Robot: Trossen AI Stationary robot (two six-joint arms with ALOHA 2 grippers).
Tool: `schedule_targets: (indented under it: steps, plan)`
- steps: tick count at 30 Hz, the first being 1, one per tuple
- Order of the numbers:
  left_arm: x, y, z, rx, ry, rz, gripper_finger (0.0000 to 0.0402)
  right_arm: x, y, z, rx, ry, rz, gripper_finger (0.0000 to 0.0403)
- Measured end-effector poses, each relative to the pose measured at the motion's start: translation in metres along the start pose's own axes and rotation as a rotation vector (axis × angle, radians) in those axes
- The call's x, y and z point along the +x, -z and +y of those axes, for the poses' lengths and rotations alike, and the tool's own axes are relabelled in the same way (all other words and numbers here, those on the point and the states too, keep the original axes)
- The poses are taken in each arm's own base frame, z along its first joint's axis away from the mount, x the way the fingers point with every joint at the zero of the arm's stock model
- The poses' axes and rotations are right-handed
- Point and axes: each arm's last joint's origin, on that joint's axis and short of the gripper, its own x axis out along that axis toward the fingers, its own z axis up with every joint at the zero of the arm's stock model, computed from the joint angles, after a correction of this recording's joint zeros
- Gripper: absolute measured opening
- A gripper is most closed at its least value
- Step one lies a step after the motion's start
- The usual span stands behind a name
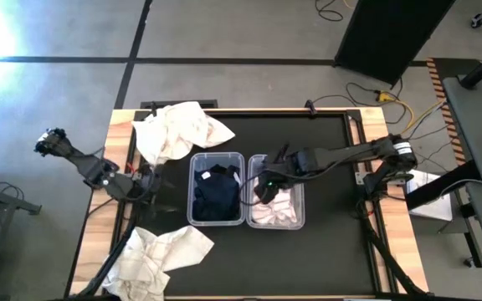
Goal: Sort towels by color in basket
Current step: Put the bottom right white towel into the right transparent bin
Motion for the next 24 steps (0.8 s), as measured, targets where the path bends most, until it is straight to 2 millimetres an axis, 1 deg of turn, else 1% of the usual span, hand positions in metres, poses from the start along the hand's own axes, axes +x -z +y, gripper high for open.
schedule_targets:
  steps: [3, 5, 7, 9, 12, 14, 15, 18, 20, 24]
  plan:
    - [-0.012, -0.014, 0.001, -0.062, -0.03, 0.078, 0.0231, 0.014, -0.001, 0.001, 0.17, 0.029, 0.04, 0.02]
    - [-0.017, -0.02, 0.0, -0.08, -0.038, 0.101, 0.0231, 0.026, 0.0, 0.002, 0.271, 0.059, 0.074, 0.0182]
    - [-0.019, -0.025, -0.001, -0.082, -0.035, 0.106, 0.0231, 0.041, 0.001, 0.004, 0.341, 0.083, 0.112, 0.0156]
    - [-0.019, -0.028, -0.003, -0.07, -0.027, 0.103, 0.0231, 0.057, 0.003, 0.006, 0.374, 0.118, 0.162, 0.0122]
    - [-0.016, -0.028, -0.006, -0.031, -0.02, 0.118, 0.0231, 0.081, 0.006, 0.01, 0.342, 0.153, 0.225, 0.0064]
    - [-0.013, -0.026, -0.008, -0.014, -0.02, 0.134, 0.0231, 0.089, 0.007, 0.01, 0.304, 0.161, 0.265, 0.0029]
    - [-0.012, -0.024, -0.008, -0.008, -0.024, 0.146, 0.0231, 0.094, 0.008, 0.011, 0.259, 0.16, 0.285, 0.0019]
    - [-0.009, -0.023, -0.009, 0.0, -0.025, 0.16, 0.0231, 0.103, 0.01, 0.011, 0.156, 0.181, 0.308, 0.0015]
    - [-0.008, -0.022, -0.009, 0.002, -0.027, 0.163, 0.0231, 0.104, 0.01, 0.011, 0.119, 0.179, 0.314, 0.0013]
    - [-0.009, -0.023, -0.009, 0.012, -0.024, 0.159, 0.0231, 0.09, 0.007, 0.01, 0.092, 0.142, 0.294, 0.0011]
